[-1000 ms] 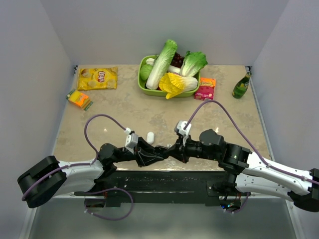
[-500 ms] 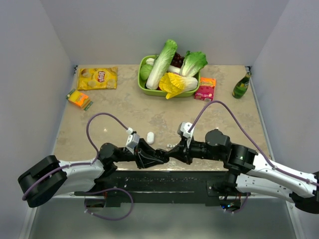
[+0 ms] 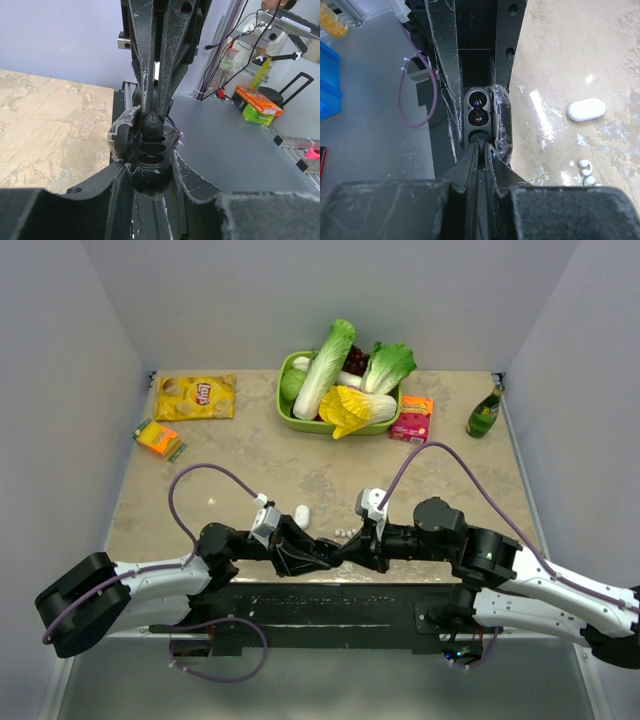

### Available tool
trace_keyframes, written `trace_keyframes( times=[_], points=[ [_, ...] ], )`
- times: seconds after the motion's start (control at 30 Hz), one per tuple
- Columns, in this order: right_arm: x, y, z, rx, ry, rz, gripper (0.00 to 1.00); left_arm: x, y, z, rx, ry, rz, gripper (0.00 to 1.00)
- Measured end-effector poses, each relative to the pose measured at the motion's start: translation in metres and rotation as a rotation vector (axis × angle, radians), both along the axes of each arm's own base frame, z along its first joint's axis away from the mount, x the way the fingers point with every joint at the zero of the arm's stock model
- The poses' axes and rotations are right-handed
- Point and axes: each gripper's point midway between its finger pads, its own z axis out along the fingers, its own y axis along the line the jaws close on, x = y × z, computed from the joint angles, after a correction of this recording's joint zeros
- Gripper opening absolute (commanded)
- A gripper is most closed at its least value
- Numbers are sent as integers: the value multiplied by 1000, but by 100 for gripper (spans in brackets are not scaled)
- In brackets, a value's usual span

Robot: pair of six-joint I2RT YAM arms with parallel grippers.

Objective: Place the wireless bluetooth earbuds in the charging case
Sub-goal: Place the earbud in the charging case.

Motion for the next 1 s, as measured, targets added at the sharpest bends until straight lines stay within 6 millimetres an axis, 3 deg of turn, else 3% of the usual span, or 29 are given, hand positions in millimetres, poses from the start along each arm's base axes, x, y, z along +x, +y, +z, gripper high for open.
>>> trace_keyframes(
  times=[0.3,0.37,0.4,0.5,0.7,0.87,1.0],
  points=[
    [-1,1,2,-2,-1,9,2,0,-1,3,-5,-7,-5,0],
    [-1,1,1,-4,0,10,12,0,-1,3,-5,-7,-5,0],
    [-1,2,1,-6,1,10,22,0,-1,3,-5,-7,-5,0],
    [-1,2,-2,-18,7,9,33,0,-1,3,-6,-8,-2,0],
    [-3,-1,-1,-16,15,2,44,4,-1,4,-10,-5,18,0],
    [2,-10,22,48,-16,-54,47,7,-2,5,-14,-6,32,0],
    [22,-39,59,171,-77,-238,48,7,-1,2,-11,-3,40,0]
  ],
)
